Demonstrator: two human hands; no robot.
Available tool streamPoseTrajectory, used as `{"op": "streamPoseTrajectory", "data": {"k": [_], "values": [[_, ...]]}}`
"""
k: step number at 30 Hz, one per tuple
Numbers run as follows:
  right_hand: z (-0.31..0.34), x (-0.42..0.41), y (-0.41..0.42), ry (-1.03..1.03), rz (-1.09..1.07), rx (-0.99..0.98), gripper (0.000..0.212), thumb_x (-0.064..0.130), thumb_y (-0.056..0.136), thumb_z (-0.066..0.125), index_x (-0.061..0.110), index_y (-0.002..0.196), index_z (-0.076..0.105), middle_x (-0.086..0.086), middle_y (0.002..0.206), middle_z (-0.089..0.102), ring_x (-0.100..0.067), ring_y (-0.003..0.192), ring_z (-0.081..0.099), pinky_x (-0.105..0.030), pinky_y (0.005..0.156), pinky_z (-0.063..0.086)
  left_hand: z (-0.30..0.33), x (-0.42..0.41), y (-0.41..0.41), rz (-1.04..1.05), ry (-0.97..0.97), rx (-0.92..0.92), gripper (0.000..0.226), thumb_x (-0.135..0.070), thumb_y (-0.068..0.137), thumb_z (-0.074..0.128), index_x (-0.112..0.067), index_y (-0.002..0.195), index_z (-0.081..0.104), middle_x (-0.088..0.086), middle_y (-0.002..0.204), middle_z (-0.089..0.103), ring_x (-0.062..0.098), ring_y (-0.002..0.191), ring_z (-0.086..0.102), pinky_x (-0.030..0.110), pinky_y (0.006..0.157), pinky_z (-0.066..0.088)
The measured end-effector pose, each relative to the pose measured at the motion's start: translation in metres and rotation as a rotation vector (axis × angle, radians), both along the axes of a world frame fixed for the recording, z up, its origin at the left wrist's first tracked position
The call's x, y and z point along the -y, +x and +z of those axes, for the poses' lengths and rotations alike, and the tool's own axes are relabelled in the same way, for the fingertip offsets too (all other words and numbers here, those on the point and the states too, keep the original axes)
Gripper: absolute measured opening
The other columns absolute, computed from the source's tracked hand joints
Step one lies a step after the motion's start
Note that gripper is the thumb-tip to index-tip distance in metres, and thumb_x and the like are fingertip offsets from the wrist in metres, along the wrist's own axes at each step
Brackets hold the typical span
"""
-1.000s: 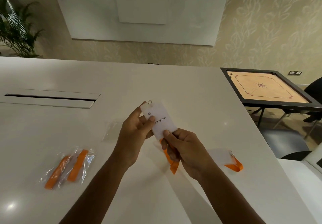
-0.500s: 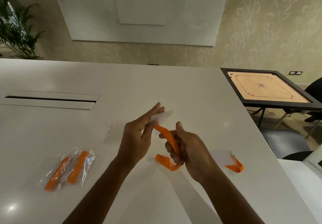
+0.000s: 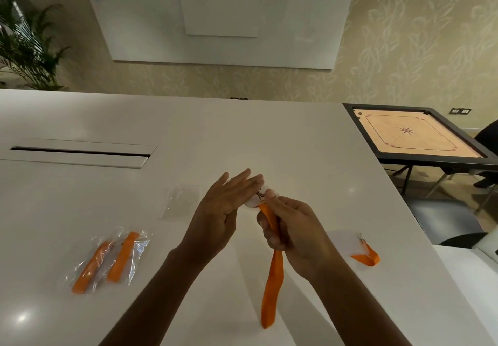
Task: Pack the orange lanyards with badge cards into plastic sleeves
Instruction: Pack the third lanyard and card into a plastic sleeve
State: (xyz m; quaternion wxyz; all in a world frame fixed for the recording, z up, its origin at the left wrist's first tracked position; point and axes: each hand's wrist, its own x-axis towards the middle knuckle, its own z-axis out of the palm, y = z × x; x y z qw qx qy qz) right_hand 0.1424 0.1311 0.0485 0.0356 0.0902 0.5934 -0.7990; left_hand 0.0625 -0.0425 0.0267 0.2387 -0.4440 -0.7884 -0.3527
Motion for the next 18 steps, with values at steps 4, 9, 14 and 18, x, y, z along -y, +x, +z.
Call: {"op": "streamPoseTrajectory", "data": {"k": [4,9,14,18], "values": [[-0.001,0.002,0.000,0.010,-0.002,-0.017,0.040,0.039,0.107,0.056,0.006,0.106,0.077,-0.013,0.076,0.066,-0.013,0.047,0.045,-0.023,0.048,0.040,0.002,-0.001,0.003,0.053,0.040,0.059,0.051,0.013,0.098,0.055,-0.003,0.147,0.054,0.011,0.160,0.046,0.031,0.157,0.028,0.066,0.123,0.027],[-0.002,0.003,0.000,0.079,-0.003,-0.039,0.040,0.038,0.107,0.055,0.003,0.109,0.074,-0.009,0.074,0.068,-0.012,0.047,0.044,-0.022,0.047,0.040,0.008,-0.004,0.014,0.319,0.333,0.391,0.055,-0.021,0.108,0.045,-0.024,0.162,0.032,-0.011,0.169,0.031,0.008,0.158,0.023,0.021,0.122,0.030],[-0.001,0.005,0.000,0.153,-0.007,-0.035,0.041,0.035,0.108,0.055,-0.001,0.106,0.075,-0.007,0.073,0.070,-0.013,0.048,0.043,-0.024,0.048,0.039,0.013,-0.003,0.013,0.178,0.630,0.997,0.072,-0.043,0.093,0.060,-0.036,0.160,0.033,-0.002,0.148,0.061,0.016,0.128,0.065,0.039,0.105,0.056],[0.000,0.008,0.001,0.161,-0.002,-0.039,0.039,0.035,0.107,0.056,0.004,0.104,0.078,-0.007,0.071,0.070,-0.012,0.046,0.044,-0.024,0.047,0.038,0.015,0.000,0.009,0.174,0.615,0.997,0.070,-0.022,0.099,0.067,-0.029,0.160,0.034,-0.004,0.126,0.073,0.019,0.111,0.076,0.031,0.085,0.063]]}}
